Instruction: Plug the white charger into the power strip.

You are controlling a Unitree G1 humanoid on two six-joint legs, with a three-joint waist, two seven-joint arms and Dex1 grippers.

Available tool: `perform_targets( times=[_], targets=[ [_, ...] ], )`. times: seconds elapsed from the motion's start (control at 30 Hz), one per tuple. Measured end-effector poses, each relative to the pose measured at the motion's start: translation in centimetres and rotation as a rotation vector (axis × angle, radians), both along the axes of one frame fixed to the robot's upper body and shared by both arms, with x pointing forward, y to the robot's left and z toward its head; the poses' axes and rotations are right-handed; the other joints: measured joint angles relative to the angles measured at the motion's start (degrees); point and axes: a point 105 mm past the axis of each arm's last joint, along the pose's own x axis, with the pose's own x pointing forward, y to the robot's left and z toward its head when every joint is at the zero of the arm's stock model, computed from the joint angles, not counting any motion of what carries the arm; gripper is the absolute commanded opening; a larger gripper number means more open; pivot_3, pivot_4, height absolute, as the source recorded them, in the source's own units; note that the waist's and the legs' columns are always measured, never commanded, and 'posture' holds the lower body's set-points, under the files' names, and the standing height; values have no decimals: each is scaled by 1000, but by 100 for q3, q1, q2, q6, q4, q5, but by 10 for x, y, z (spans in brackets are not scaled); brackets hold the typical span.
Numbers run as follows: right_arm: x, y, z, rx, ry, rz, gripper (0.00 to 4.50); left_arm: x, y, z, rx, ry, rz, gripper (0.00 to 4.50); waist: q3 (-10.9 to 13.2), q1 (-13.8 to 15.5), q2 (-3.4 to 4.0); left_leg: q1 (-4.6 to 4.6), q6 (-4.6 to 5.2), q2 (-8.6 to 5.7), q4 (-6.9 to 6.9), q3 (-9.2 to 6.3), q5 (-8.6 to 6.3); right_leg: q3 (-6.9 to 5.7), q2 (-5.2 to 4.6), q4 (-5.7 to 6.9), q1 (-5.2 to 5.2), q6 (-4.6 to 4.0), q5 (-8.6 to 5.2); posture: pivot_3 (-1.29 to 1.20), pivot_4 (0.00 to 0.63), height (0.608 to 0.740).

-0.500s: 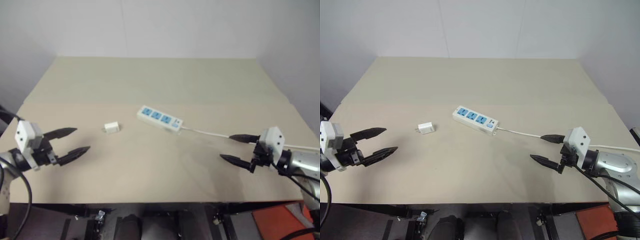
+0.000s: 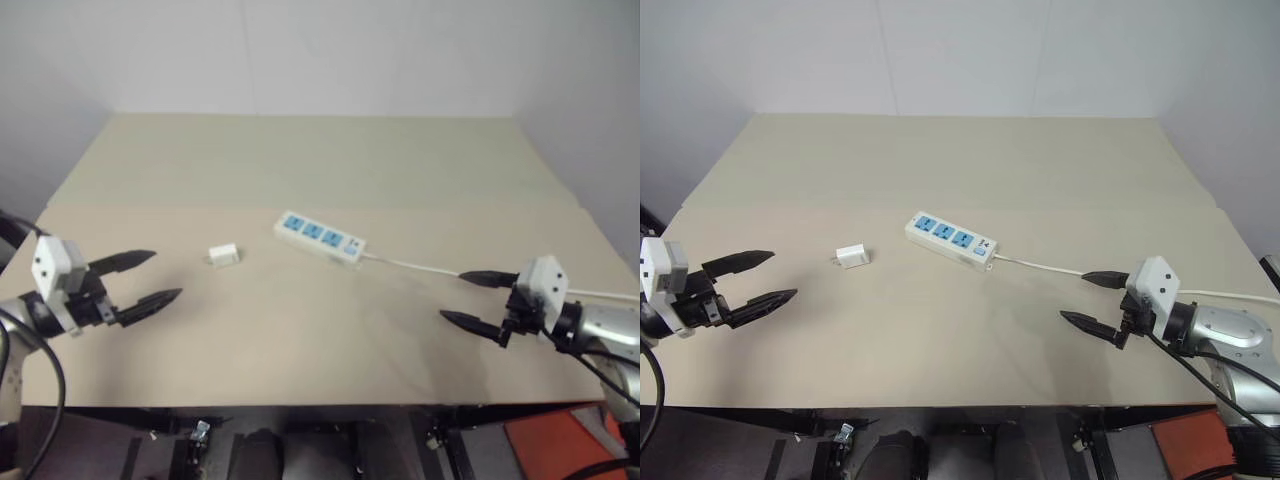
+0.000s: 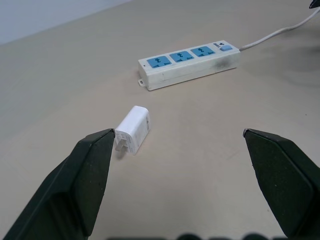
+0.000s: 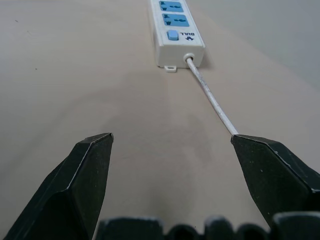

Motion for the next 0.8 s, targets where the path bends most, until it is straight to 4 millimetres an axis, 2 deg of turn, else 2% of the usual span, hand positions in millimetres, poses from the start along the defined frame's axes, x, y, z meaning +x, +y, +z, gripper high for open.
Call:
perform_targets(
  times=[0.07,0.2,0.37,0.53,0.7,0.8],
  targets=[
    [11,7,3,14,-16,15,4457,3,-5,5,-16,-12,-21,4500,0,-13,0,7,0,0,3,0,0,1,1,1,6,0,1,0,150,740],
    [45,22,1,20,-19,31,4457,10,-22,3,-16,-4,-81,4500,0,-52,0,41,0,-1,-1,0,0,0,1,-5,42,0,0,0,150,740],
    [87,41,-9,7,20,34,4457,15,-34,-3,11,17,-113,4500,1,-115,0,38,1,0,-5,-2,0,-1,1,-11,43,-1,0,0,150,740],
    [110,51,-24,-9,76,9,4457,16,-40,-9,24,34,-115,4500,1,-128,0,34,1,0,-5,-3,0,-3,-1,-13,41,-1,1,0,150,740],
    [114,53,-42,-71,134,8,2867,11,-41,-16,28,52,-107,4500,2,-144,1,35,1,1,-5,-3,-1,-3,-1,-9,41,-2,1,0,150,740],
    [116,53,-42,-75,136,8,1795,9,-40,-19,28,61,-100,4500,1,-150,1,41,1,1,-4,-2,0,-2,-1,-4,43,-2,1,0,150,740]
  ],
)
